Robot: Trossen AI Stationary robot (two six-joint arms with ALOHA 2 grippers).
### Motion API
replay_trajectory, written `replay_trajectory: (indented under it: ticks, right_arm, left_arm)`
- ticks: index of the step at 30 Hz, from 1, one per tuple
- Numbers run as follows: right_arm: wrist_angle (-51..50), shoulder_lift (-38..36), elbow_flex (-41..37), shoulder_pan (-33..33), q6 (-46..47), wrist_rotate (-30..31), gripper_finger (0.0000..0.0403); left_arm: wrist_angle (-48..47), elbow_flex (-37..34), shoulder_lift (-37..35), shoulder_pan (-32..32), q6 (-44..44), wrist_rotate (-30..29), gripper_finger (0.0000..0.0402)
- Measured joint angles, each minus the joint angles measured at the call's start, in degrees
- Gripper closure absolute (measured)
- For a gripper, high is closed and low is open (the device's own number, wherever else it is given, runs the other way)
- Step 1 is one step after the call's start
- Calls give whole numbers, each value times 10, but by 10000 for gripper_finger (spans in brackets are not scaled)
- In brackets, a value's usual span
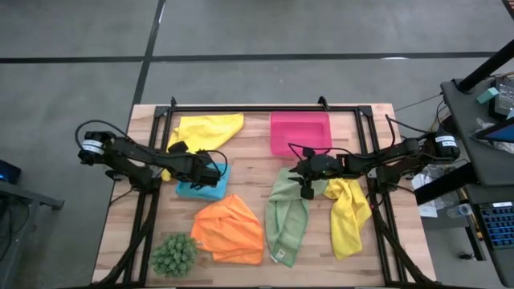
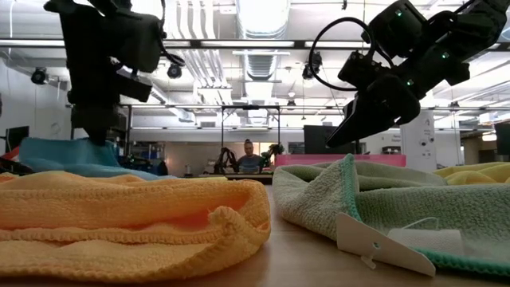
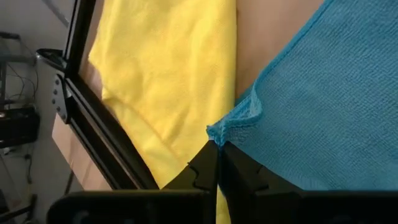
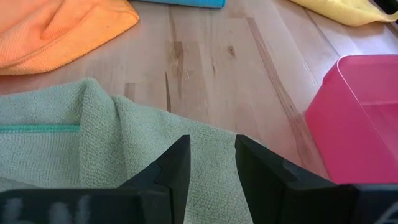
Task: Fold microfiber towels
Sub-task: Fold the blue microfiber cloth
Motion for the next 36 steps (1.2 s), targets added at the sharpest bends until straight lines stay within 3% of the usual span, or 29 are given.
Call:
replay_trajectory:
  ticks: [8,17,21,29,36]
  right_arm:
    - [0,0,0,0,0,0,284]
    - [0,0,0,0,0,0,284]
    - [2,0,0,0,0,0,284]
    - [2,0,0,0,0,0,284]
    - [-2,0,0,0,0,0,284]
  left_arm:
    - [-5,-7,10,4,-2,5,395]
    - [-46,2,5,15,-9,19,283]
    - [6,38,4,15,-3,57,257]
    - [221,42,16,15,28,157,272]
    - [227,40,82,18,-18,174,329]
